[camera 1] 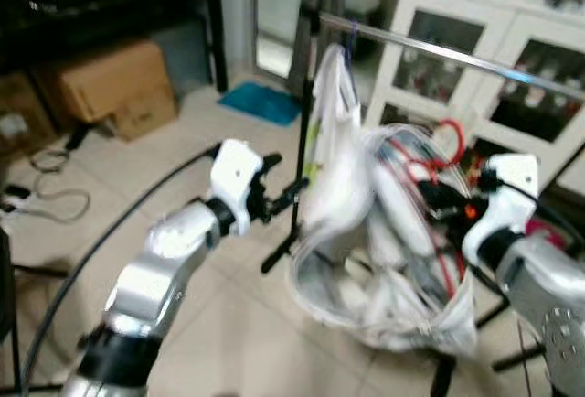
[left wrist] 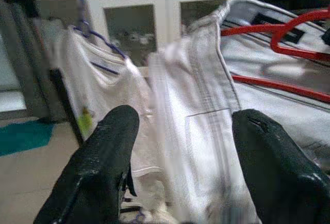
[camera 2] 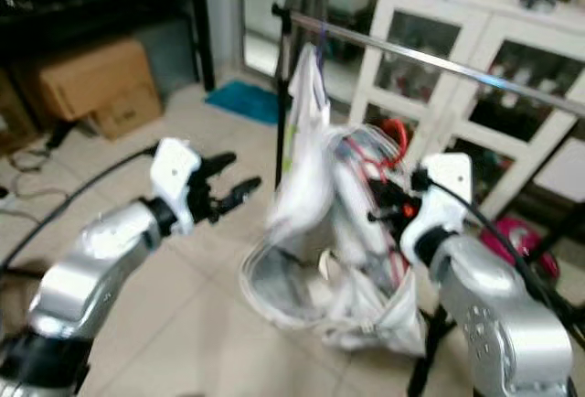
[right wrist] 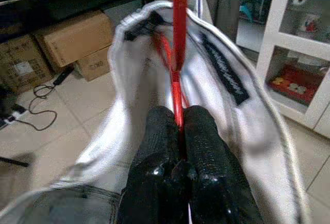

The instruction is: Hang hanger

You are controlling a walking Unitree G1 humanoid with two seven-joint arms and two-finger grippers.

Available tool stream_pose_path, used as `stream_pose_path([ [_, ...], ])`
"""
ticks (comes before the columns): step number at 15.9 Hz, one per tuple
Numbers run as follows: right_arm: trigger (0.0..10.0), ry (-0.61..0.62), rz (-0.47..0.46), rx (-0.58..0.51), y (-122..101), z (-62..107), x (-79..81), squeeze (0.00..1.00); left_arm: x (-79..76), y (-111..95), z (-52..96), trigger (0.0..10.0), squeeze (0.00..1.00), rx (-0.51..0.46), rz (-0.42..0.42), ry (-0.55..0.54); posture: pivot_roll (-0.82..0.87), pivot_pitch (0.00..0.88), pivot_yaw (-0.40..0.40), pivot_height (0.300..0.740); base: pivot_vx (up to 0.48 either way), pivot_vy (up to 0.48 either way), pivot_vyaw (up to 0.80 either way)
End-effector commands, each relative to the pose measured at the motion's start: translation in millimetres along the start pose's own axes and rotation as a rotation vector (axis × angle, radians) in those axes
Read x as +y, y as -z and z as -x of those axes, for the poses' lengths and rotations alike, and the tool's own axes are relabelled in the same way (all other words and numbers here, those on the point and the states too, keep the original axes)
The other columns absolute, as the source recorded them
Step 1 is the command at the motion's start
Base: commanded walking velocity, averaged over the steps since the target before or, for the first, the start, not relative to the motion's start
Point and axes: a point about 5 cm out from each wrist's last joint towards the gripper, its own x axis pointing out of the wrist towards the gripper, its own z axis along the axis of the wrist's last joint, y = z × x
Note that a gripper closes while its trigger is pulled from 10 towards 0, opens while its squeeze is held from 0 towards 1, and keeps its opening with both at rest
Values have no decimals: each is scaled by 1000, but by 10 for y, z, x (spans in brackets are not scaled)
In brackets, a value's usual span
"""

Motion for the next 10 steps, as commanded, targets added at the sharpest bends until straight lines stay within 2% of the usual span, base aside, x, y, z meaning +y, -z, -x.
stream_pose_path([
  [1,0,-23,31,-74,-156,34,45,0,-49,-14,-68,10000,1000,1,-16,35,27,0,-51,740,0,0,0],
  [3,0,-76,20,-90,-183,47,135,0,-51,-15,-215,10000,1000,4,-18,53,19,0,-42,740,0,0,0],
  [5,0,-104,11,-99,-194,53,176,0,-70,25,-281,10000,1000,16,-9,87,19,0,-42,740,0,0,0],
  [6,0,-143,4,-110,-211,55,231,0,-112,81,-339,10000,486,32,22,140,13,0,-36,740,0,0,0],
  [7,0,-157,0,-115,-219,56,250,0,-129,103,-357,10000,486,39,36,161,13,0,-36,740,0,0,0],
  [8,0,-186,-5,-123,-231,61,291,0,-160,156,-376,10000,0,67,41,190,13,0,-36,740,0,0,0],
  [9,0,-220,-12,-132,-245,69,339,0,-178,229,-399,10000,0,108,24,206,11,0,-31,740,0,0,0],
  [10,0,-238,-19,-139,-254,76,363,0,-149,270,-414,10000,0,140,-4,174,10,0,-28,740,0,0,0],
])
